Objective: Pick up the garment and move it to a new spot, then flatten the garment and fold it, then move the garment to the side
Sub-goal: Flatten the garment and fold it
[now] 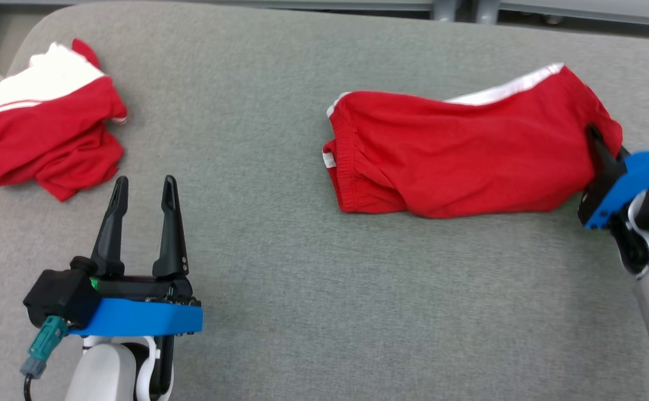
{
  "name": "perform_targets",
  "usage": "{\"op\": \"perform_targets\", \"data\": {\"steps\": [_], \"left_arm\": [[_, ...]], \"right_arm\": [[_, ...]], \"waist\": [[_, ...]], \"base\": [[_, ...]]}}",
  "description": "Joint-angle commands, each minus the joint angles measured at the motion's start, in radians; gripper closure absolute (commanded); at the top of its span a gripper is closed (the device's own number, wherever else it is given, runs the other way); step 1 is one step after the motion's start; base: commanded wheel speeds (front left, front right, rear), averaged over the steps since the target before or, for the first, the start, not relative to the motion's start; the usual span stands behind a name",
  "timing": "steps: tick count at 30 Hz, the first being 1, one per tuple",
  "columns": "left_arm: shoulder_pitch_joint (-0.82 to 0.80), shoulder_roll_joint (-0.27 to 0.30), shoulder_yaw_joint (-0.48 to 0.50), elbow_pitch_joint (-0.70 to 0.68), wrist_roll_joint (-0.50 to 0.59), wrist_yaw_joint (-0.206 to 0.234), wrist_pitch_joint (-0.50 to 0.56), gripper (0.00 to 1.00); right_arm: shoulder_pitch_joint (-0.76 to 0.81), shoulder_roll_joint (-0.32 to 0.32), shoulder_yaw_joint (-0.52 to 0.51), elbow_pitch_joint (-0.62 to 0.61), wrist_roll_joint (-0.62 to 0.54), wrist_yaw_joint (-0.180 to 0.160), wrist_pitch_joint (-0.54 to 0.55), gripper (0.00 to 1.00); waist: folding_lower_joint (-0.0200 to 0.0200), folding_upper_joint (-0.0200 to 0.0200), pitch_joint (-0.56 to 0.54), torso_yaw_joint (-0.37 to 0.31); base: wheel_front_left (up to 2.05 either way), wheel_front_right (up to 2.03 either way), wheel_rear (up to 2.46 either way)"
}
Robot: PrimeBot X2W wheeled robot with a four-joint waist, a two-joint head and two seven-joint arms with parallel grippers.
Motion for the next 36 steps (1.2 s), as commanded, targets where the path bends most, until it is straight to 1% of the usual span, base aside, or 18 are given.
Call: {"op": "perform_targets", "data": {"steps": [1, 7, 12, 16, 21, 23, 28, 33, 36], "left_arm": [[0.017, 0.003, 0.007, 0.005, 0.011, -0.007, -0.003, 0.00], [0.049, 0.002, 0.014, 0.012, 0.024, -0.014, -0.003, 0.00], [0.073, 0.002, 0.026, 0.014, 0.030, -0.014, -0.003, 0.00], [0.086, 0.002, 0.032, 0.013, 0.033, -0.018, -0.003, 0.00], [0.090, 0.001, 0.031, 0.014, 0.035, -0.020, -0.003, 0.00], [0.089, 0.001, 0.029, 0.017, 0.035, -0.021, -0.003, 0.00], [0.090, 0.001, 0.028, 0.024, 0.036, -0.021, -0.003, 0.00], [0.095, 0.001, 0.028, 0.025, 0.036, -0.019, -0.003, 0.00], [0.096, 0.001, 0.027, 0.026, 0.033, -0.017, -0.003, 0.00]], "right_arm": [[0.061, 0.010, -0.028, -0.031, 0.015, 0.000, -0.021, 1.00], [0.230, 0.023, -0.149, -0.128, 0.035, 0.000, -0.043, 1.00], [0.354, 0.026, -0.265, -0.202, 0.015, 0.000, -0.025, 1.00], [0.421, 0.037, -0.348, -0.261, -0.011, 0.000, -0.003, 1.00], [0.448, 0.067, -0.405, -0.333, -0.040, 0.000, 0.023, 1.00], [0.445, 0.086, -0.412, -0.363, -0.057, 0.000, 0.027, 1.00], [0.418, 0.126, -0.383, -0.442, -0.091, 0.000, 0.035, 1.00], [0.394, 0.159, -0.329, -0.504, -0.105, 0.000, 0.041, 1.00], [0.371, 0.182, -0.265, -0.541, -0.117, 0.000, 0.048, 1.00]], "waist": [[0.0001, 0.0000, -0.036, -0.040], [0.0001, 0.0000, -0.080, -0.089], [0.0001, 0.0000, -0.106, -0.116], [0.0001, 0.0000, -0.116, -0.127], [0.0001, 0.0000, -0.120, -0.131], [0.0001, 0.0000, -0.122, -0.131], [0.0001, 0.0000, -0.135, -0.127], [0.0001, 0.0000, -0.145, -0.122], [0.0001, 0.0000, -0.150, -0.117]], "base": [[0.00, 0.00, 0.00], [0.00, 0.00, 0.00], [0.00, 0.00, 0.00], [0.00, 0.00, 0.00], [0.00, 0.00, 0.00], [0.00, 0.00, 0.00], [0.00, 0.00, 0.00], [0.00, 0.00, 0.00], [0.00, 0.00, 0.00]]}}
